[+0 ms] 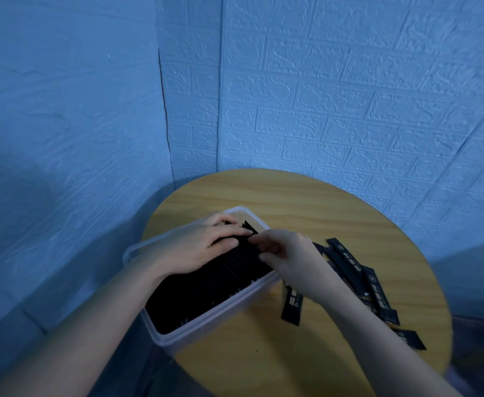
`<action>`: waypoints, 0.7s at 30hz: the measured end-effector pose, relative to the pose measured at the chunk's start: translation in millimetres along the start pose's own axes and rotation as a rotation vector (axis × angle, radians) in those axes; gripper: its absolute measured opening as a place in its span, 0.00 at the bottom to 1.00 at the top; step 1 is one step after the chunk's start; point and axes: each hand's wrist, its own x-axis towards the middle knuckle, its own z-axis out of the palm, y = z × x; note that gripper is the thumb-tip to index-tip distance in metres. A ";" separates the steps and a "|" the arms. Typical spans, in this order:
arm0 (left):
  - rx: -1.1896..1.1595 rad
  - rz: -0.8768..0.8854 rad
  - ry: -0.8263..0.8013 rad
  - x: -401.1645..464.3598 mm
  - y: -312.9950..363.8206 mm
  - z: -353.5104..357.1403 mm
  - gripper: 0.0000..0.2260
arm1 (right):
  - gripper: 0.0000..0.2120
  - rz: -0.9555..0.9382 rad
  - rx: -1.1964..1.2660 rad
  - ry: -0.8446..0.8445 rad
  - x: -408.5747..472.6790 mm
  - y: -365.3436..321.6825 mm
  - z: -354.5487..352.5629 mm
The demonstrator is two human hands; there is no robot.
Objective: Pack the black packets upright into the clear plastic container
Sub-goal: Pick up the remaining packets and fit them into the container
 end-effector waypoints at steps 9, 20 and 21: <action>0.039 -0.040 -0.035 -1.2 1.8 0.3 0.16 | 0.13 -0.131 0.095 0.086 -11.1 7.1 7.3; 0.045 -0.029 -0.040 -1.2 -3.5 4.7 0.23 | 0.46 0.295 -0.358 0.315 -87.2 80.7 -18.2; 0.047 -0.029 -0.040 -0.9 -2.0 4.0 0.21 | 0.52 0.404 -0.401 0.235 -88.9 92.1 -22.1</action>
